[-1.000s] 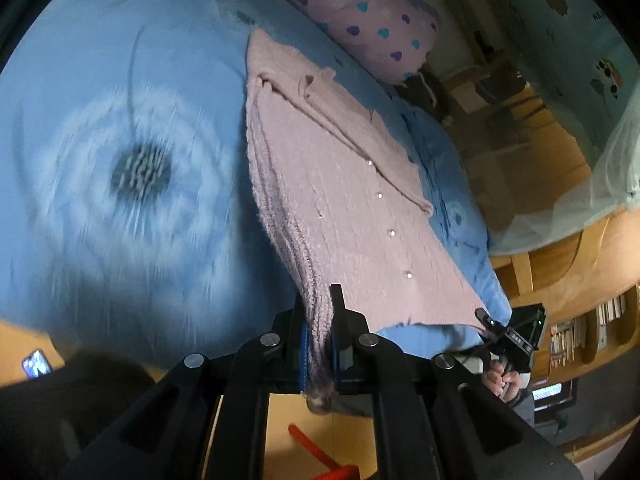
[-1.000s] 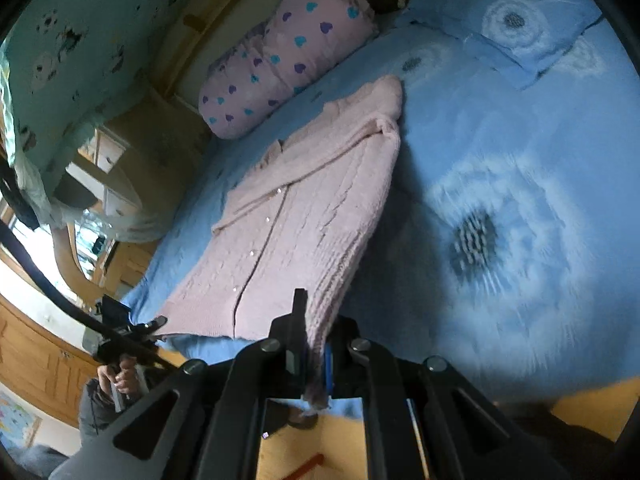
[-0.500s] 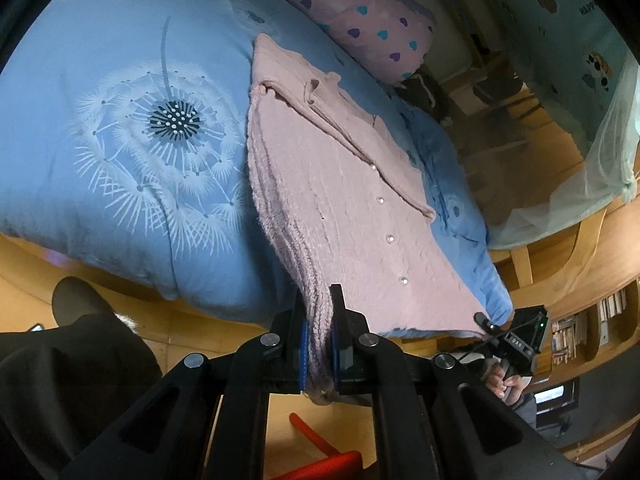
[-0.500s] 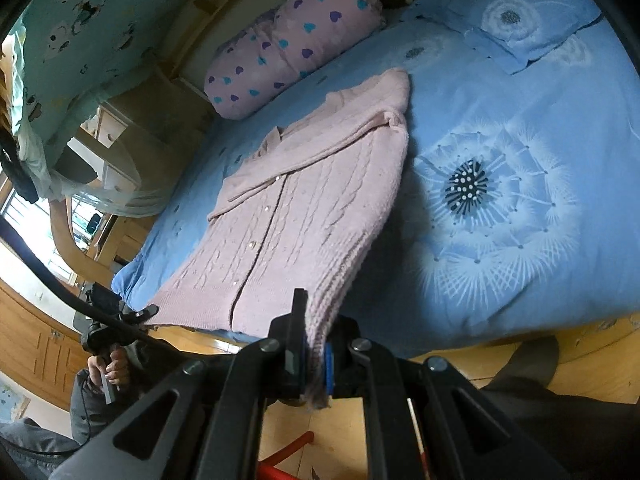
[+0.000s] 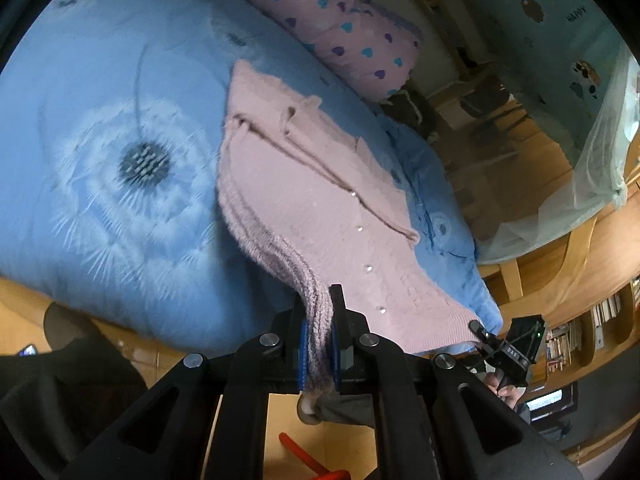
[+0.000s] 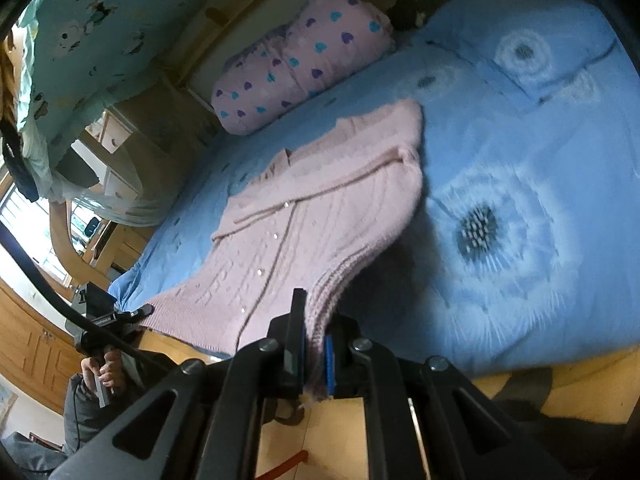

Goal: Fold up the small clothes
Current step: 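Lift the side edge with both tools and fold it over the cardigan body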

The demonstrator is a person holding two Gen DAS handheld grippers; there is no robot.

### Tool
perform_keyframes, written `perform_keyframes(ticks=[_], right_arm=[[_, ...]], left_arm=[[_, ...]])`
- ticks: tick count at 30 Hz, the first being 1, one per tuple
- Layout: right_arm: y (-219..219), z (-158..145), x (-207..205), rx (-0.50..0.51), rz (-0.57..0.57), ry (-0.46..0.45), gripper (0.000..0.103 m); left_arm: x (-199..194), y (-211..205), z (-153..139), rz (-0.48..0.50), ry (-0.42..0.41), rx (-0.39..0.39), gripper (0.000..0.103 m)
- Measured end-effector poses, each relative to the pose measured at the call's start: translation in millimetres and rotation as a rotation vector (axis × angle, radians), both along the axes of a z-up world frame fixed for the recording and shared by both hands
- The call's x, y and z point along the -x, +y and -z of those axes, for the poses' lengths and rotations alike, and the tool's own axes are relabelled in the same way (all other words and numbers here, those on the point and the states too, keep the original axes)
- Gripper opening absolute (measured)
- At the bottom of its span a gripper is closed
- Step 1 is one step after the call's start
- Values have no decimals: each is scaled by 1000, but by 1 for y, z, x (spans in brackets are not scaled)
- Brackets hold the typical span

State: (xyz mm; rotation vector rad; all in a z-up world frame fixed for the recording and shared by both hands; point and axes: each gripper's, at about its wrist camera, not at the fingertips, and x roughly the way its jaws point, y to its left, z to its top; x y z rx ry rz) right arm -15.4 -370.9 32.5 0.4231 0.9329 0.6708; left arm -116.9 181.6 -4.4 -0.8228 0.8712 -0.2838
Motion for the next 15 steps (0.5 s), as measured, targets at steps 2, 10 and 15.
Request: perform_keyframes(ticks=[2,10,15], right_arm=[[4,-4,-8,-2,-1,-10,7],[18,-14,-42,-18,-3,-50,7],[18,-24,-76,-51,28,-85,7]], left_arm=[[-7,-1,-4,0,-8,-6,2],[-39,5,-14,-18,-43,7,2],[-66,12,-27,-37,-74,-3,2]])
